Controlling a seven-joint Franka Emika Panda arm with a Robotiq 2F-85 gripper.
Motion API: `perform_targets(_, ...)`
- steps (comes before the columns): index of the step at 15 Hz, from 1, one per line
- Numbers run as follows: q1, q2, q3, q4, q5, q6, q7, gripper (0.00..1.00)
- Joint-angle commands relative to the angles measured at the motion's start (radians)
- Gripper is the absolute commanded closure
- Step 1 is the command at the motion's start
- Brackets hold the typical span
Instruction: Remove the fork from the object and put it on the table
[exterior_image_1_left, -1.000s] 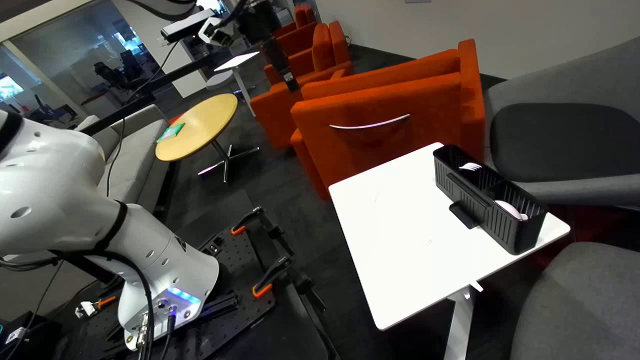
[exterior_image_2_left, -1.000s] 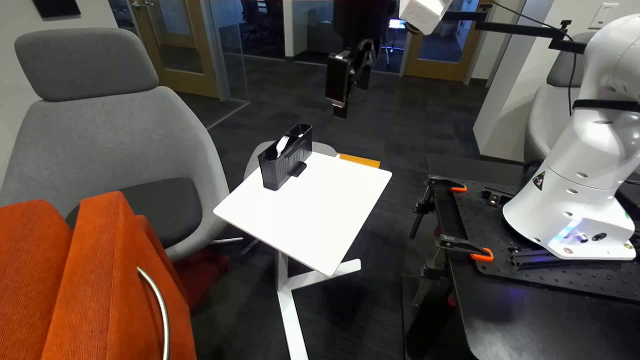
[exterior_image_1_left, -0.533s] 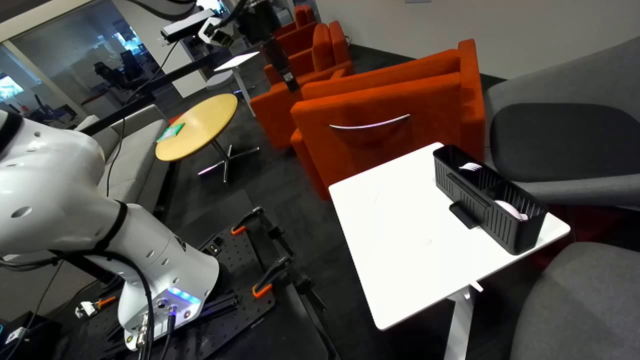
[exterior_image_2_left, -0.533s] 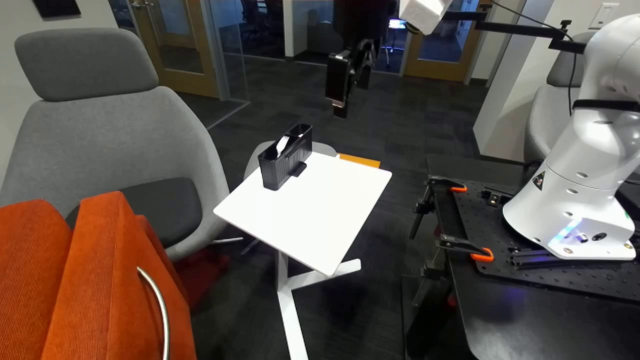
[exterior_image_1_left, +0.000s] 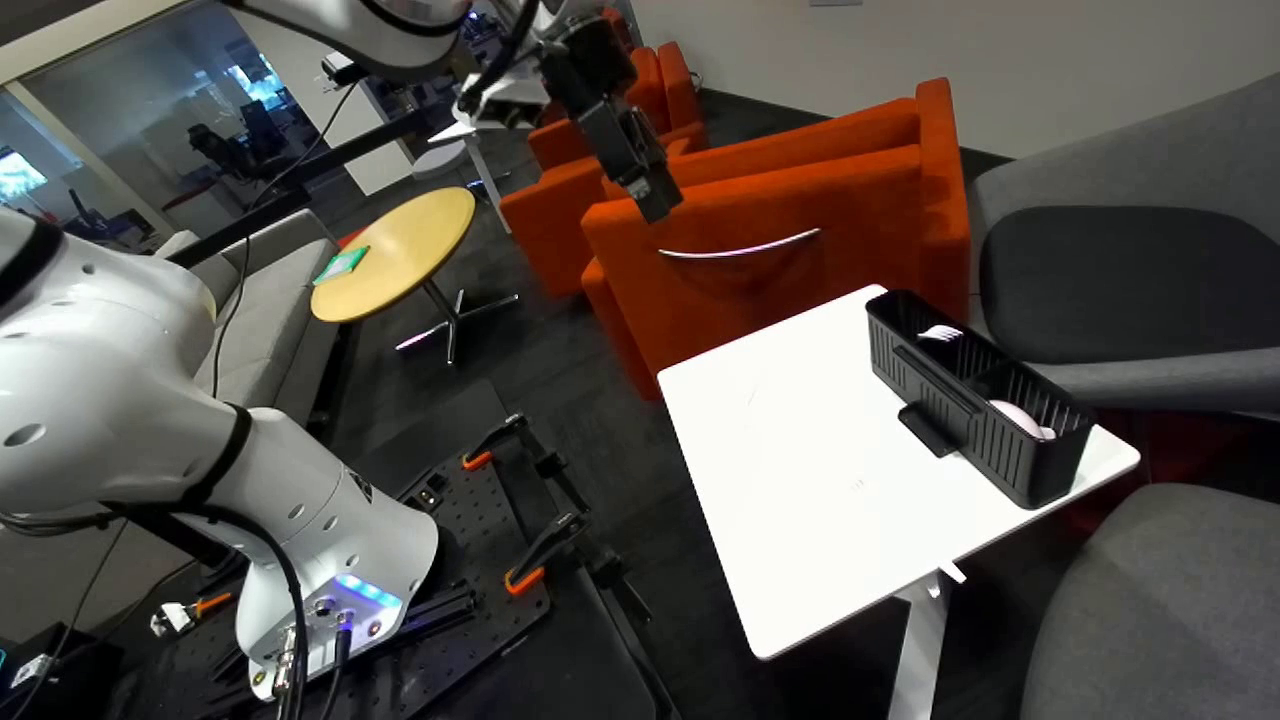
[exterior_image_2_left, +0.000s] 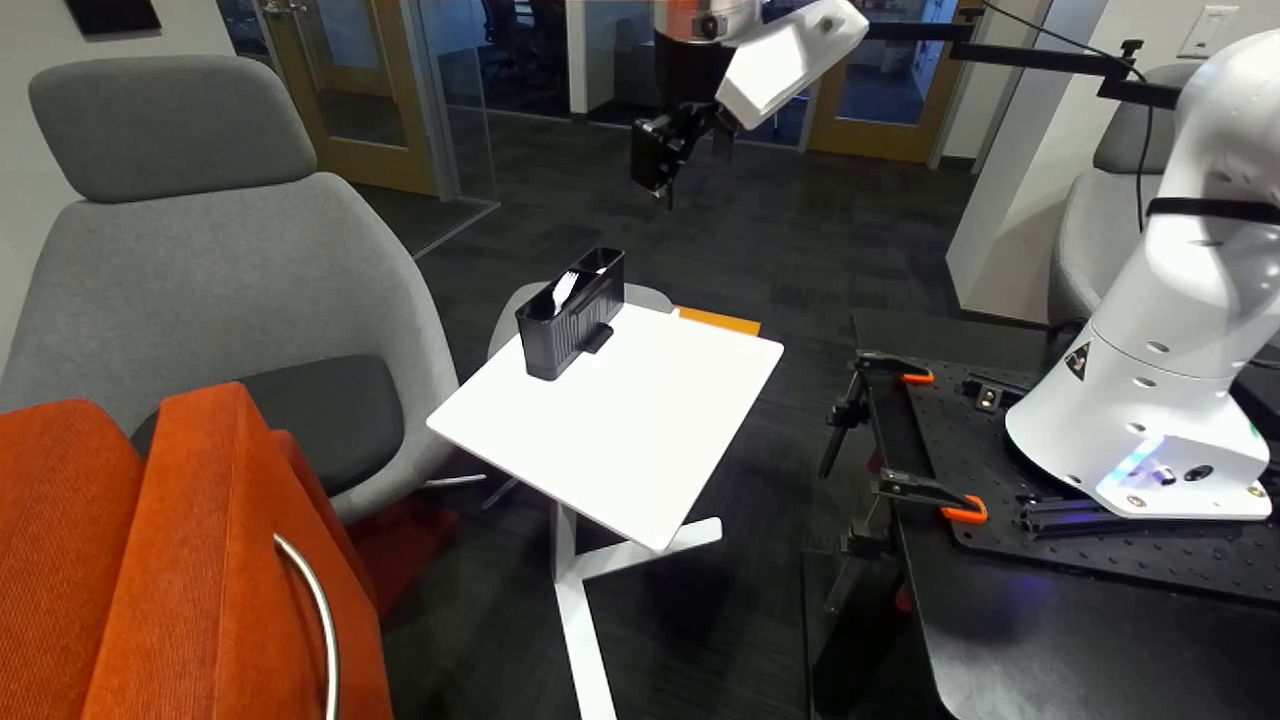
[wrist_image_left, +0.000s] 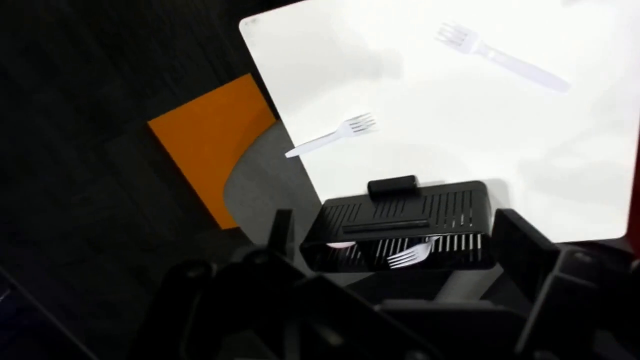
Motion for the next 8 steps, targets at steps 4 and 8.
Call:
perform_targets(4,-0.012,0.217,-0.132,0.088,-0.263,0.075,0.452,0.00)
perform_targets(8,0.014,0.321,-0.208,0.148,-0.240,0.119,0.653,0.00)
